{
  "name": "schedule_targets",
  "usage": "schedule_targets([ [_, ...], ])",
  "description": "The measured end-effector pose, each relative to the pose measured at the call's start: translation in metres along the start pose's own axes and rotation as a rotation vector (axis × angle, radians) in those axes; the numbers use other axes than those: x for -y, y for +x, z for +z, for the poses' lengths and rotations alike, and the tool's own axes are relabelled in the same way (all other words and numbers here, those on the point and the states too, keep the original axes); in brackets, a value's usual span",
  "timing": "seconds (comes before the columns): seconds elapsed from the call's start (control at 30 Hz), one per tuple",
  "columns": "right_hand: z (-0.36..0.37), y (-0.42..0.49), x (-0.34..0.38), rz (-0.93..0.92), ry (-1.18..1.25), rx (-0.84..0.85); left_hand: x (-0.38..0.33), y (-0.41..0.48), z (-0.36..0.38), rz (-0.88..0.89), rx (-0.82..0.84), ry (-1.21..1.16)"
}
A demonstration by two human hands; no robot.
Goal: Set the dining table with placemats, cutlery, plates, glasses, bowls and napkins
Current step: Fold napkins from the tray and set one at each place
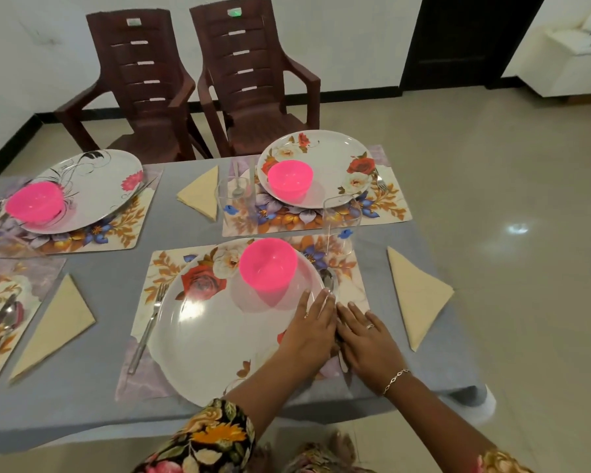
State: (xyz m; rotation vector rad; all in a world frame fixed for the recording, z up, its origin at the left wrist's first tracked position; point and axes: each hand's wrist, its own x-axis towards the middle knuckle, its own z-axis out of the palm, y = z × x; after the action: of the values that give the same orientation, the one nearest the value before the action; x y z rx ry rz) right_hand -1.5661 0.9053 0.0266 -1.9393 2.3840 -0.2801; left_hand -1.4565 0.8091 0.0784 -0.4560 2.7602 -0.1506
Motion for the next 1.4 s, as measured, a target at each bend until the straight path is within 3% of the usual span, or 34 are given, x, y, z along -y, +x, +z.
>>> schedule_targets([
  [0.33,-0.005,-0.008,-0.018,0.014,-0.007,0.073,-0.001,0.009,-0.006,-0.036,0.087,-0.021],
  [0.6,-0.012,-0.003,0.001,-0.021,0.023,0.025,0.011,0.002,0.000,-0.232,-0.030,-0.326],
  [0.8,0.002,0.004,0.012,0.094,0.077,0.156,0.007,-0.001,0.006,-0.213,0.022,-0.481],
  [1.1,0.001,0.023,0.009,0.063,0.195,0.135,0.001,-0.009,0.004,-0.264,-0.162,-0.420],
  [1.4,-0.003,0.035,0.018,0.054,0.073,0.230,0.014,-0.020,0.007,-0.329,-0.072,-0.439],
])
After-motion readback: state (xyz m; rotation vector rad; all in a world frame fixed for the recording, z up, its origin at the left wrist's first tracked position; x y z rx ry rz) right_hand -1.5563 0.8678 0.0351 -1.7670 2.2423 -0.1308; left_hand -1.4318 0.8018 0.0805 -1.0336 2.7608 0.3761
